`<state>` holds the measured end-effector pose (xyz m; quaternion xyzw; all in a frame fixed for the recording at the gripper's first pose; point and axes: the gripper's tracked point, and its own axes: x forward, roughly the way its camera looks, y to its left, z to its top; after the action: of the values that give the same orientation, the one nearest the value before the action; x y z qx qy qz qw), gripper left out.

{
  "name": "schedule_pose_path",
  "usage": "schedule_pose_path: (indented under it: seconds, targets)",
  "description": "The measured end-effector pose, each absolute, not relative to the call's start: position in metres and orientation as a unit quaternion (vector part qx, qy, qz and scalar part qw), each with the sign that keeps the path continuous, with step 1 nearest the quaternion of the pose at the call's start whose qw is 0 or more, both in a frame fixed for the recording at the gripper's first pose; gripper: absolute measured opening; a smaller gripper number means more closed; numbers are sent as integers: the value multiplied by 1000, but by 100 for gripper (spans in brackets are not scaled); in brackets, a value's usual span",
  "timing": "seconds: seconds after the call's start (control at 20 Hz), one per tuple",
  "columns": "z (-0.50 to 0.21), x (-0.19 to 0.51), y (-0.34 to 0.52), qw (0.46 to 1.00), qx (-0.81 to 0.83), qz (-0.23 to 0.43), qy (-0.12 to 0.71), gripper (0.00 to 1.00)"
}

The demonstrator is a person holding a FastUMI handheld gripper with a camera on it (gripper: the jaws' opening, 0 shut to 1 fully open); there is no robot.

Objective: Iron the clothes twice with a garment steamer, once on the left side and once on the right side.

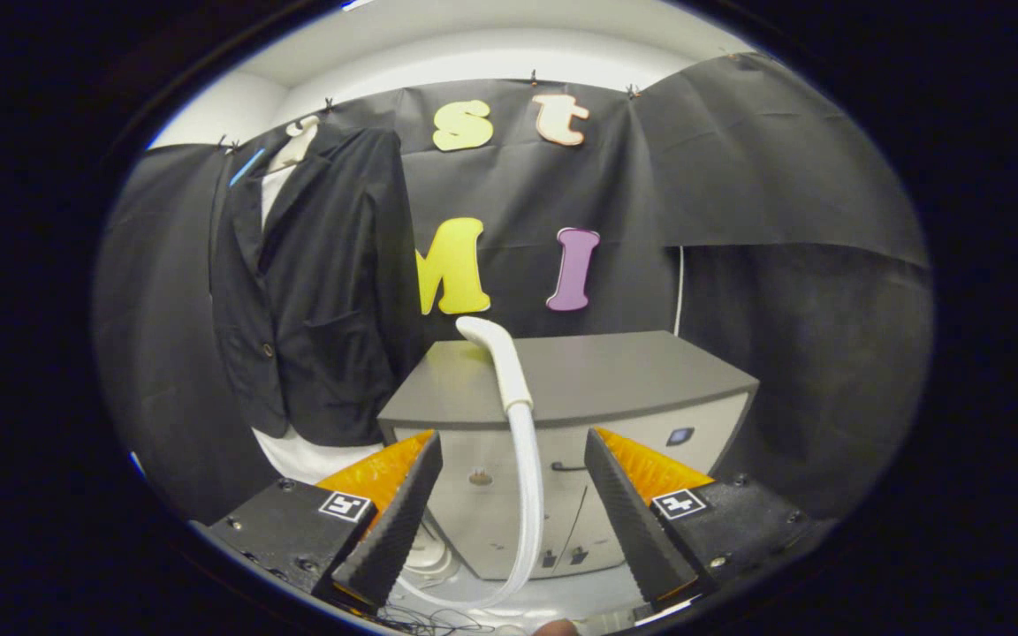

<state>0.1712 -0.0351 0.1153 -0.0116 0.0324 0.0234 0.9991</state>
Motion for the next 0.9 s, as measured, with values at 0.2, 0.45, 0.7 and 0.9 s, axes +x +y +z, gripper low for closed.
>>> schedule_pose_path:
  seconds: [0.2, 0.45, 0.7, 0.9]
  targets:
    - [145, 236, -47, 995, -1, 68, 71, 100]
    - [139, 296, -39, 978, 7, 128, 167, 99]
    - [134, 336, -41, 956, -5, 149, 255, 96]
    - [114, 359, -44, 928, -10, 148, 343, 94]
